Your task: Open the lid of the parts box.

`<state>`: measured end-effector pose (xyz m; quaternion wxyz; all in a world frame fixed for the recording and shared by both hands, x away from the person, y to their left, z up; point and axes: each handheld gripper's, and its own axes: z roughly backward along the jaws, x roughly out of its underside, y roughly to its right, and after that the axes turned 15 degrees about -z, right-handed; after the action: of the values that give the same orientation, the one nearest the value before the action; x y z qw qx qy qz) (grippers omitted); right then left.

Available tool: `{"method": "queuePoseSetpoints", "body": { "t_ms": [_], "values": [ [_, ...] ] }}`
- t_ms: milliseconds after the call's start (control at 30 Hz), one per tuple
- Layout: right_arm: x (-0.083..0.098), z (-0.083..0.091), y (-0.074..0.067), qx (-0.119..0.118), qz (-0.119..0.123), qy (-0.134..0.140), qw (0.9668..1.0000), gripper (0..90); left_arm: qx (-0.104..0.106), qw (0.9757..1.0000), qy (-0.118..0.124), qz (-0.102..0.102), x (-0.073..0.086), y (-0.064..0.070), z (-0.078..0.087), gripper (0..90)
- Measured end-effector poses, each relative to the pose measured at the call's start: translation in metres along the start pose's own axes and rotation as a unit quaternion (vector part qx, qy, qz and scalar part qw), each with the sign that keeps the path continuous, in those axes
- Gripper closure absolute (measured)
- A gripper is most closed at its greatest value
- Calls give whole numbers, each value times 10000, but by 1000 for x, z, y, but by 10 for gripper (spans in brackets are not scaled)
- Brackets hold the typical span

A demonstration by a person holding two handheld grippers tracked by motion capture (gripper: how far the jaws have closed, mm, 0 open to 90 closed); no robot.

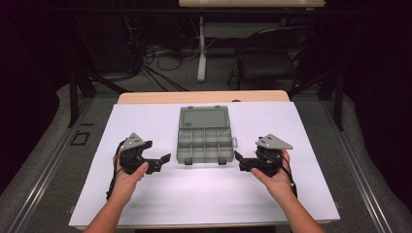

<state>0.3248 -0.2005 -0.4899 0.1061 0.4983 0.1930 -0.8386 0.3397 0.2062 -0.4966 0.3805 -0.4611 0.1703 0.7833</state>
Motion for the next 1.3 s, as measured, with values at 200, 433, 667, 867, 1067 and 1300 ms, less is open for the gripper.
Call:
{"method": "queuePoseSetpoints", "body": {
  "t_ms": [200,433,667,867,1067,1300],
  "values": [
    [18,19,10,198,-25,32,9998,1,-116,9999,47,18,13,0,5,5],
    [39,33,17,311,-35,-2,9995,0,-322,9993,157,-49,26,2,13,3],
    [52,32,22,381,24,-67,9992,0,-466,9985,277,10,38,0,21,2],
    [56,28,27,398,-19,-49,9992,0,-477,9982,373,-3,45,-5,29,2],
    [59,25,30,456,-8,-36,9990,0,-536,9974,484,84,52,-9,30,3],
    [60,24,34,477,-92,-39,9988,0,-574,9968,493,259,58,-15,31,2]
  ]
}}
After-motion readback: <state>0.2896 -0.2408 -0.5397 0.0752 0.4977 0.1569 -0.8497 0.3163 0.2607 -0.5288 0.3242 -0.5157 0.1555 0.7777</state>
